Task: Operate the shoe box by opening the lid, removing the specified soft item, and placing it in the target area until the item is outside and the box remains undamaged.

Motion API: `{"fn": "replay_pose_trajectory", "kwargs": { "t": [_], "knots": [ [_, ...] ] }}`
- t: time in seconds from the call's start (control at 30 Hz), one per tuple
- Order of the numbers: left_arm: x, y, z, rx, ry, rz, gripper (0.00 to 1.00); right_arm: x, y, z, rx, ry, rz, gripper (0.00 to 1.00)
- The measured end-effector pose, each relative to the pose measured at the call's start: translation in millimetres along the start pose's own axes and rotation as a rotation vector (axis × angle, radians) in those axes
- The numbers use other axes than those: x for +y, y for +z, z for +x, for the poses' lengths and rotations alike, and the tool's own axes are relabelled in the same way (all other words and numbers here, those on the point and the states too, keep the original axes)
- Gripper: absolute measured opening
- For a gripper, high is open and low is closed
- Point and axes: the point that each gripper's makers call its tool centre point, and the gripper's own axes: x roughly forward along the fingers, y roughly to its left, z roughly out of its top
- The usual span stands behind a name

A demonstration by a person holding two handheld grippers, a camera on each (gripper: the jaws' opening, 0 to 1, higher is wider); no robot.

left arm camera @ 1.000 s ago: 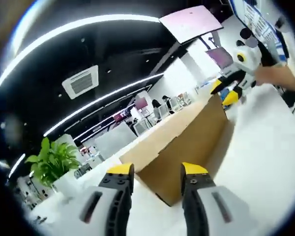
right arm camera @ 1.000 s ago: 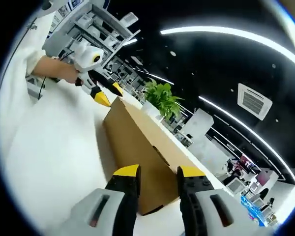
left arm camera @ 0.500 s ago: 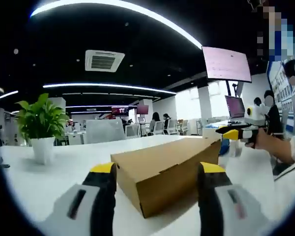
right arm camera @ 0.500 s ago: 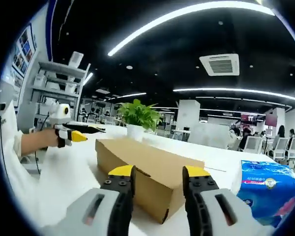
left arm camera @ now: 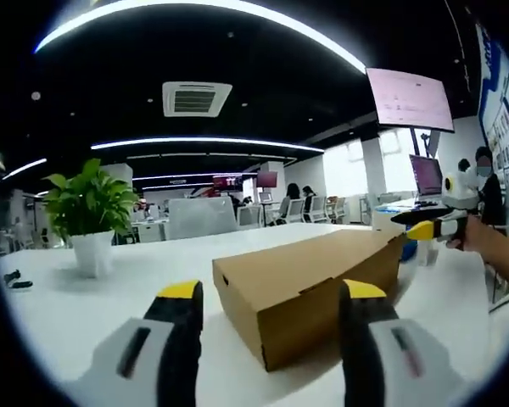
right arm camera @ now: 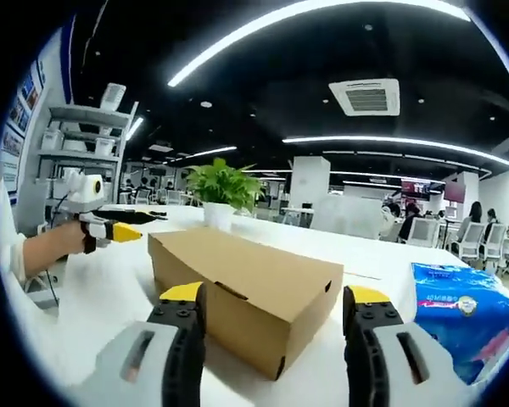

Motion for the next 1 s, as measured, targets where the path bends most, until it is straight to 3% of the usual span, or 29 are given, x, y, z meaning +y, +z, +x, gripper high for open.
{"fn": "replay_pose_trajectory", "kwargs": {
  "t": [0.13, 0.2, 0.53, 0.7, 0.83, 0.93, 1.0],
  "knots": [
    [-2.5, -10.8, 7.2, 0.031, -0.015, -0.008, 0.73, 8.1, -5.1, 9.7, 0.001, 0.068, 0.054, 0.68],
    [-6.2, -12.5, 10.2, 0.030, -0.031, 0.000, 0.74, 7.0, -7.3, 13.4, 0.010, 0.062, 0.042, 0.69],
    [-11.6, -19.0, 23.1, 0.049, -0.059, 0.008, 0.71, 8.6, -13.9, 23.4, 0.027, 0.068, 0.039, 0.71],
    [-12.1, -20.8, 27.6, 0.055, -0.070, 0.001, 0.69, 14.7, -15.2, 25.9, 0.026, 0.108, 0.031, 0.72],
    [-13.1, -22.2, 29.3, 0.059, -0.076, 0.000, 0.69, 17.9, -12.8, 26.7, 0.000, 0.117, 0.004, 0.68],
    [-15.6, -23.7, 31.3, 0.058, -0.079, 0.001, 0.64, 20.6, -12.8, 29.0, -0.002, 0.133, 0.024, 0.73],
    [-12.3, -24.5, 31.1, 0.063, -0.061, 0.019, 0.61, 17.6, -14.2, 29.4, 0.009, 0.114, 0.005, 0.70]
  ]
}}
